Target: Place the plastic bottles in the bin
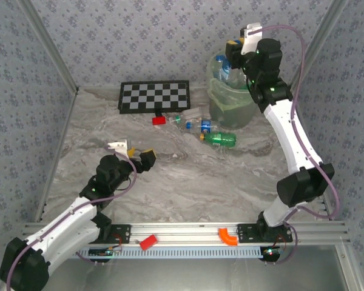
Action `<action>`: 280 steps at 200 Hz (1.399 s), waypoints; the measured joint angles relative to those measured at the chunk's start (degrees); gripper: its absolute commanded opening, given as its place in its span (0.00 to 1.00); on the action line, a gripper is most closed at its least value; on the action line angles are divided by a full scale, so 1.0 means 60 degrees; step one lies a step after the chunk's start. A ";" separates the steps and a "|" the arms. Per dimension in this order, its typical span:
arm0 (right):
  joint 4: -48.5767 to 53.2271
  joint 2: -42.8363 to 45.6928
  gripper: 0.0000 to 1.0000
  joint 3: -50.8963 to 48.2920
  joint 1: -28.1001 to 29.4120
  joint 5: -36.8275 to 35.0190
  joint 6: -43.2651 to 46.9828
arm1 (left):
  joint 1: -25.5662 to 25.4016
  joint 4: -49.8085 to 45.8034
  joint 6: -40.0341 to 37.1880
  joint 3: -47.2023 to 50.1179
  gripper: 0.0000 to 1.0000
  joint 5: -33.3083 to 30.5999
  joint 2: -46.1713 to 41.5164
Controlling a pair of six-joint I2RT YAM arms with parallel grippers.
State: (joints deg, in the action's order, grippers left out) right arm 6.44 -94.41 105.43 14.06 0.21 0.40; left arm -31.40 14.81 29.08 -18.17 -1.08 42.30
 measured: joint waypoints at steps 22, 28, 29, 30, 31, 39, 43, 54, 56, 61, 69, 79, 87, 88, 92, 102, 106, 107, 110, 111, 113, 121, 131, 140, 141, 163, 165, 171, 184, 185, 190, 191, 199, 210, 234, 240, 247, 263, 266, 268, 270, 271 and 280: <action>-0.0404 -0.0568 0.36 0.0142 -0.0310 -0.0353 -0.0153 | -0.0047 0.0007 -0.0022 0.0000 1.00 0.0040 0.0015; -0.0532 -0.0761 0.36 0.0211 -0.0404 -0.0441 -0.0193 | -0.0047 0.0007 -0.0022 0.0000 1.00 0.0040 0.0018; -0.0550 -0.0780 0.36 0.0219 -0.0415 -0.0448 -0.0200 | -0.0047 0.0007 -0.0022 0.0000 1.00 0.0040 0.0018; -0.0557 -0.0801 0.35 0.0226 -0.0423 -0.0455 -0.0211 | -0.0047 0.0007 -0.0025 0.0000 1.00 0.0040 0.0022; -0.0579 -0.0852 0.35 0.0244 -0.0444 -0.0470 -0.0229 | -0.0047 0.0007 -0.0022 0.0000 1.00 0.0040 0.0022; -0.0681 -0.1082 0.36 0.0353 -0.0554 -0.0539 -0.0295 | -0.0047 0.0007 -0.0029 0.0000 1.00 0.0036 0.0025; -0.0739 -0.1202 0.35 0.0423 -0.0608 -0.0579 -0.0342 | -0.0047 0.0004 -0.0044 0.0000 1.00 0.0036 0.0025; -0.0914 -0.1526 0.35 0.0605 -0.0718 -0.0678 -0.0430 | -0.0047 0.0004 -0.0095 0.0000 1.00 0.0029 0.0025; -0.0958 -0.1585 0.35 0.0630 -0.0736 -0.0696 -0.0430 | -0.0047 0.0004 -0.0095 0.0000 1.00 0.0029 0.0025; -0.1045 -0.1719 0.35 0.0688 -0.0780 -0.0754 -0.0470 | -0.0047 0.0004 -0.0102 0.0000 1.00 0.0029 0.0025; -0.1180 -0.1923 0.35 0.0783 -0.0827 -0.0834 -0.0510 | -0.0051 0.0004 -0.0127 0.0000 1.00 0.0007 0.0029; -0.1322 -0.2197 0.35 0.0947 -0.0860 -0.0936 -0.0572 | -0.0069 0.0004 -0.0164 0.0000 1.00 -0.0015 0.0033; -0.1370 -0.2437 0.35 0.1133 -0.0871 -0.0994 -0.0597 | -0.0084 0.0000 -0.0193 0.0000 1.00 -0.0036 0.0033; -0.1373 -0.2452 0.35 0.1147 -0.0871 -0.1005 -0.0605 | -0.0087 0.0000 -0.0197 0.0000 1.00 -0.0036 0.0033; -0.1392 -0.2597 0.35 0.1264 -0.0882 -0.1013 -0.0605 | -0.0087 0.0004 -0.0200 0.0000 1.00 -0.0044 0.0033; -0.1388 -0.2929 0.35 0.1636 -0.0889 -0.1078 -0.0605 | -0.0091 0.0000 -0.0219 0.0000 1.00 -0.0058 0.0033; -0.1381 -0.3075 0.34 0.1781 -0.0889 -0.1089 -0.0605 | -0.0091 0.0000 -0.0237 0.0000 1.00 -0.0076 0.0036; -0.1373 -0.3118 0.34 0.1840 -0.0889 -0.1093 -0.0605 | -0.0091 0.0000 -0.0240 0.0000 1.00 -0.0076 0.0036; -0.1370 -0.3213 0.34 0.1942 -0.0889 -0.1111 -0.0605 | -0.0091 0.0000 -0.0244 0.0000 1.00 -0.0084 0.0040; -0.1370 -0.3242 0.34 0.1967 -0.0889 -0.1115 -0.0605 | -0.0091 0.0000 -0.0244 0.0000 1.00 -0.0087 0.0040; -0.1359 -0.3315 0.34 0.2047 -0.0889 -0.1122 -0.0605 | -0.0091 0.0000 -0.0251 0.0000 1.00 -0.0106 0.0040; -0.1344 -0.3555 0.34 0.2328 -0.0892 -0.1162 -0.0605 | -0.0091 0.0000 -0.0266 0.0000 1.00 -0.0120 0.0040; -0.1330 -0.3792 0.34 0.2568 -0.0907 -0.1173 -0.0605 | -0.0091 0.0000 -0.0270 0.0000 1.00 -0.0182 0.0040; -0.1322 -0.3942 0.34 0.2758 -0.0918 -0.1184 -0.0608 | -0.0091 0.0000 -0.0270 0.0000 1.00 -0.0219 0.0040; -0.1319 -0.3960 0.34 0.2794 -0.0925 -0.1188 -0.0608 | -0.0091 0.0000 -0.0273 0.0000 1.00 -0.0219 0.0040; -0.1166 -0.4248 0.44 0.3235 -0.0951 -0.1188 -0.0612 | -0.0091 0.0000 -0.0273 0.0000 1.00 -0.0251 0.0040; -0.1140 -0.4273 0.46 0.3271 -0.0951 -0.1188 -0.0648 | -0.0091 0.0000 -0.0273 0.0000 1.00 -0.0251 0.0040; -0.1005 -0.4357 0.49 0.3432 -0.0962 -0.1184 -0.0674 | -0.0091 0.0000 -0.0273 0.0000 1.00 -0.0255 0.0040; -0.0678 -0.4484 0.67 0.3668 -0.0965 -0.1140 -0.0685 | -0.0091 0.0000 -0.0273 0.0000 1.00 -0.0255 0.0040; -0.0659 -0.4492 0.70 0.3679 -0.0965 -0.1140 -0.0703 | -0.0091 -0.0004 -0.0273 0.0000 1.00 -0.0255 0.0040; -0.0546 -0.4535 0.79 0.3738 -0.0965 -0.1133 -0.0634 | -0.0091 0.0000 -0.0273 0.0000 1.00 -0.0255 0.0044; -0.0521 -0.4539 0.80 0.3745 -0.0965 -0.1133 -0.0667 | -0.0091 0.0000 -0.0273 0.0000 1.00 -0.0255 0.0044; -0.0372 -0.4564 0.80 0.3759 -0.0965 -0.1115 -0.0648 | -0.0091 0.0000 -0.0273 0.0000 1.00 -0.0255 0.0044; -0.0171 -0.4583 0.79 0.3759 -0.0962 -0.1107 -0.0601 | -0.0091 -0.0004 -0.0273 0.0000 1.00 -0.0255 0.0044; 0.0087 -0.4586 0.73 0.3759 -0.0940 -0.1118 -0.0484 | -0.0091 -0.0004 -0.0270 0.0000 1.00 -0.0255 0.0044; 0.0120 -0.4586 0.72 0.3759 -0.0922 -0.1122 -0.0423 | -0.0091 -0.0004 -0.0270 0.0000 1.00 -0.0255 0.0044; 0.0138 -0.4586 0.69 0.3759 -0.0918 -0.1151 -0.0390 | -0.0091 -0.0004 -0.0270 0.0000 1.00 -0.0255 0.0040; 0.0219 -0.4586 0.66 0.3763 -0.0896 -0.1231 -0.0288 | -0.0091 -0.0004 -0.0270 0.0000 1.00 -0.0255 0.0040; 0.0229 -0.4586 0.65 0.3767 -0.0885 -0.1268 -0.0262 | -0.0091 -0.0004 -0.0270 0.0000 1.00 -0.0255 0.0040; 0.0244 -0.4586 0.64 0.3774 -0.0882 -0.1279 -0.0240 | -0.0091 -0.0004 -0.0270 0.0000 1.00 -0.0255 0.0040; 0.0259 -0.4586 0.63 0.3778 -0.0878 -0.1300 -0.0237 | -0.0091 -0.0004 -0.0270 0.0000 1.00 -0.0255 0.0040; 0.0262 -0.4586 0.62 0.3778 -0.0878 -0.1322 -0.0237 | -0.0091 -0.0004 -0.0270 0.0000 1.00 -0.0255 0.0040; 0.0291 -0.4586 0.60 0.3792 -0.0874 -0.1406 -0.0153 | -0.0091 -0.0004 -0.0273 0.0000 1.00 -0.0255 0.0040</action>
State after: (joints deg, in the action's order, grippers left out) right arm 8.19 -121.93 128.18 8.82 -8.23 -0.51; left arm -31.94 14.79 27.44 -18.17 -2.61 42.54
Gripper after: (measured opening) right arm 0.629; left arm 0.997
